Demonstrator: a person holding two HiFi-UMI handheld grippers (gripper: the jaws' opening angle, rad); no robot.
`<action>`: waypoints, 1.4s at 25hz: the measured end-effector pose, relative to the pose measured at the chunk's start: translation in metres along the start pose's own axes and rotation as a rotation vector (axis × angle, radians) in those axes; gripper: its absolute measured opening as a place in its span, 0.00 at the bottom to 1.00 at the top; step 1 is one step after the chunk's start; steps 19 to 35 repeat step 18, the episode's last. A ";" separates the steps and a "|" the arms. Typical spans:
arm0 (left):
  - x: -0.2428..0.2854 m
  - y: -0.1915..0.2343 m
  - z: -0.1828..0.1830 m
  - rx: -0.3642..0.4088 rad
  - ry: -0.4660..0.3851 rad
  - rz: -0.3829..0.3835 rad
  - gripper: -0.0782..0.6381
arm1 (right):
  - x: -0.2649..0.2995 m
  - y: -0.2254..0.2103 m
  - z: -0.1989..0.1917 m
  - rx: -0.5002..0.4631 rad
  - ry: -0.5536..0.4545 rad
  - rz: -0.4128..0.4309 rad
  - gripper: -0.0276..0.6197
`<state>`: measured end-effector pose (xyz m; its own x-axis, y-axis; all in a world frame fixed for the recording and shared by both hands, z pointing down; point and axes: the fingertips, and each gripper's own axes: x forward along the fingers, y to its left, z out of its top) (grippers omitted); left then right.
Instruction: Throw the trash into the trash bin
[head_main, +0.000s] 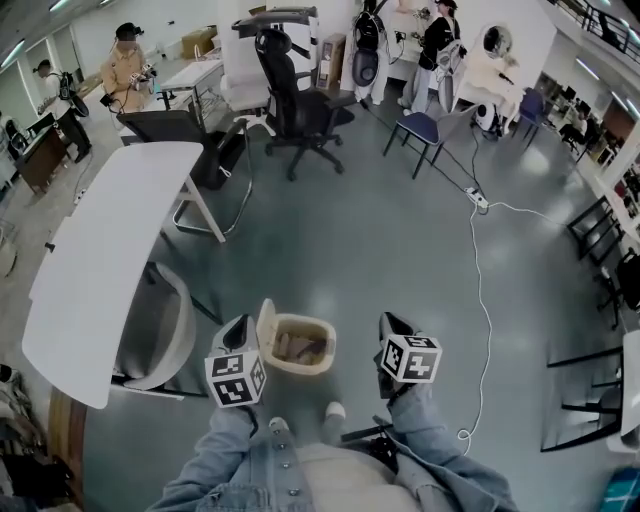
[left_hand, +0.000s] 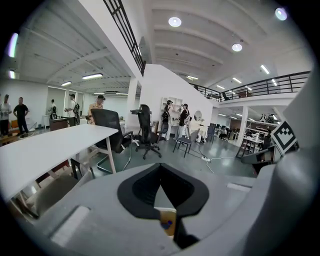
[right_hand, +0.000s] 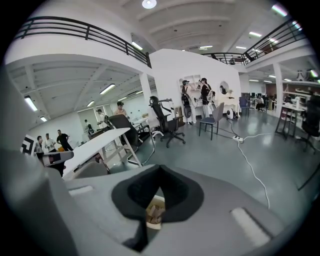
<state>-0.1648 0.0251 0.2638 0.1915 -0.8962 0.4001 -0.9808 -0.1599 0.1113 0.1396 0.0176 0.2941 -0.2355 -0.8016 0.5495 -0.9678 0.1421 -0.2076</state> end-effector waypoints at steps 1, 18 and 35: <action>0.000 -0.001 0.000 0.001 0.000 -0.001 0.12 | 0.000 -0.001 0.001 0.002 -0.001 -0.001 0.05; 0.009 0.002 0.007 -0.002 0.003 -0.021 0.12 | 0.014 0.016 0.009 -0.033 0.011 0.019 0.05; 0.009 0.002 0.007 -0.002 0.003 -0.021 0.12 | 0.014 0.016 0.009 -0.033 0.011 0.019 0.05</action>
